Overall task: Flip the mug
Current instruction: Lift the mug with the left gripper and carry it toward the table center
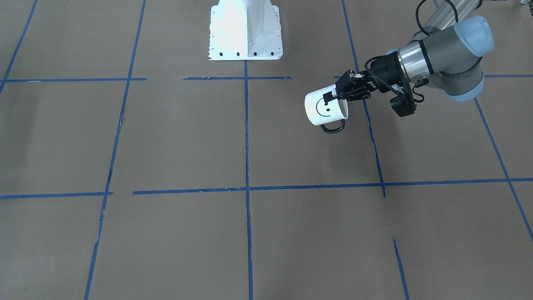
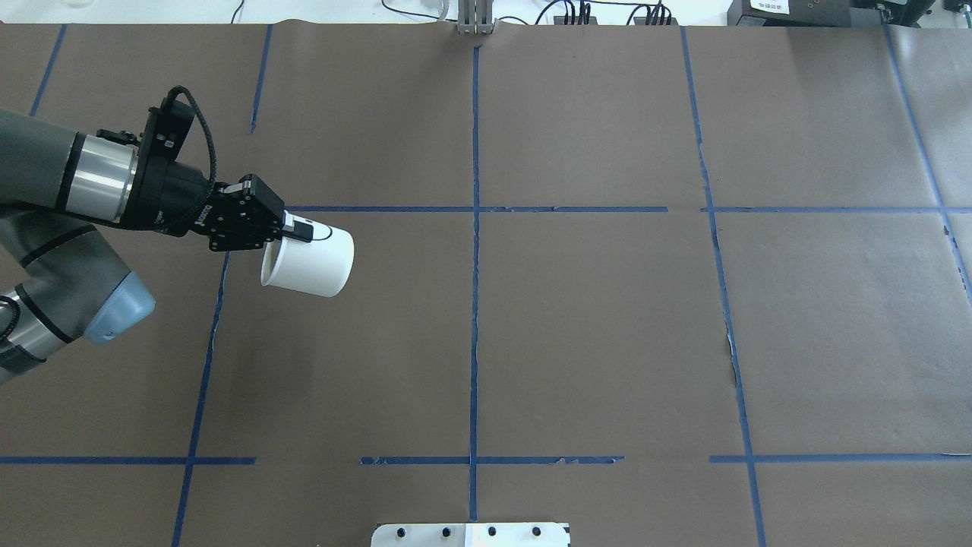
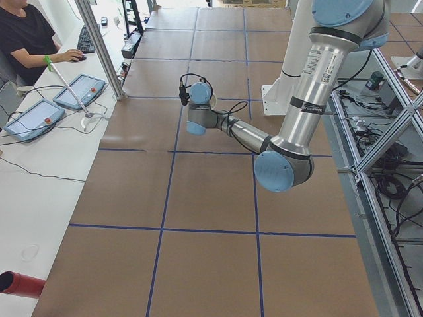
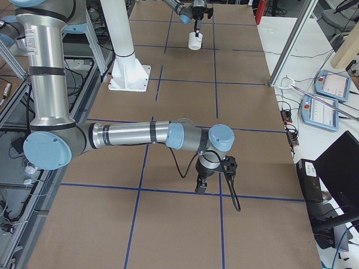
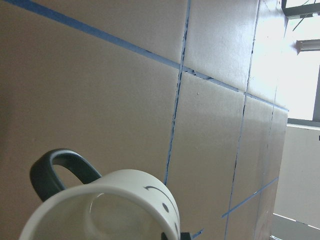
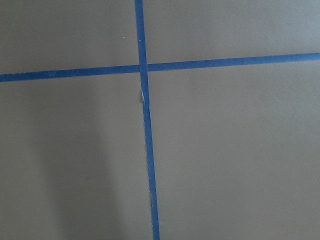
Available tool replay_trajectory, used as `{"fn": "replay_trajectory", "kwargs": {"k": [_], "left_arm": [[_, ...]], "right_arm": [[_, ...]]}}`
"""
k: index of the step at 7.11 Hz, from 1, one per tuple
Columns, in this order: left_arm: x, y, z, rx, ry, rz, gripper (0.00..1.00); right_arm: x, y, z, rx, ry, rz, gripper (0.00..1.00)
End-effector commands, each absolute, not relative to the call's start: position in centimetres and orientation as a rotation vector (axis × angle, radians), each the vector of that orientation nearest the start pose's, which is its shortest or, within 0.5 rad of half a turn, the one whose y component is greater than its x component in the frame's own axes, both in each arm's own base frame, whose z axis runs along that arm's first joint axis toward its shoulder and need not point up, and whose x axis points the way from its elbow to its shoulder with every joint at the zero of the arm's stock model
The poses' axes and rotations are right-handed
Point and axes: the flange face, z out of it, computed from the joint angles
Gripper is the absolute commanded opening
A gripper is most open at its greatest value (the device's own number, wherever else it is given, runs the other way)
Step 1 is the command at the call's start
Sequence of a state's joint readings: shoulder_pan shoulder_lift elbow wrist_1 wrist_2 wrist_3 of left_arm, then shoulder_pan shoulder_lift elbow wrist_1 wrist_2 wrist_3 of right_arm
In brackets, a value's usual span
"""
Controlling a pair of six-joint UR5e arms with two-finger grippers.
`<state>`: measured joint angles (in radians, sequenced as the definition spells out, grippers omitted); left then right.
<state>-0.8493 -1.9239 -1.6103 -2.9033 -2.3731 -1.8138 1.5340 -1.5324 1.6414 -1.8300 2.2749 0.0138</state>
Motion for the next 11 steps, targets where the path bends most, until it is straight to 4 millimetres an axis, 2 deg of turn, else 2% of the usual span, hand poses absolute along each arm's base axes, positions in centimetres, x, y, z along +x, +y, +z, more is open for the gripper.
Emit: {"fn": "replay_trajectory", "kwargs": {"k": [1, 2, 3, 4, 6, 7, 8, 9, 10, 11], "left_arm": [[34.6, -47.7, 26.5, 0.031, 1.628, -0.131, 0.00], [36.0, -47.7, 23.8, 0.074, 1.583, -0.133, 0.00], [38.6, -47.7, 20.9, 0.086, 1.525, -0.120, 0.00], [40.0, -48.6, 17.9, 0.100, 1.470, -0.135, 0.00], [43.2, -48.4, 15.2, 0.107, 1.369, -0.106, 0.00], [44.2, -49.0, 12.4, 0.123, 1.282, -0.073, 0.00], [46.2, -48.4, 10.6, 0.155, 1.205, -0.072, 0.00], [48.5, -47.3, 10.2, 0.156, 1.171, -0.065, 0.00], [50.5, -46.3, 8.8, 0.146, 1.116, -0.059, 0.00], [52.4, -47.1, 6.9, 0.165, 1.008, -0.026, 0.00]], "right_arm": [[5.1, -49.6, 63.5, -0.162, -0.699, 0.031, 1.00], [5.1, -49.6, 63.5, -0.162, -0.699, 0.031, 1.00], [5.1, -49.6, 63.5, -0.162, -0.699, 0.031, 1.00], [5.1, -49.6, 63.5, -0.162, -0.699, 0.031, 1.00], [5.1, -49.6, 63.5, -0.162, -0.699, 0.031, 1.00], [5.1, -49.6, 63.5, -0.162, -0.699, 0.031, 1.00], [5.1, -49.6, 63.5, -0.162, -0.699, 0.031, 1.00], [5.1, -49.6, 63.5, -0.162, -0.699, 0.031, 1.00], [5.1, -49.6, 63.5, -0.162, -0.699, 0.031, 1.00], [5.1, -49.6, 63.5, -0.162, -0.699, 0.031, 1.00]]}}
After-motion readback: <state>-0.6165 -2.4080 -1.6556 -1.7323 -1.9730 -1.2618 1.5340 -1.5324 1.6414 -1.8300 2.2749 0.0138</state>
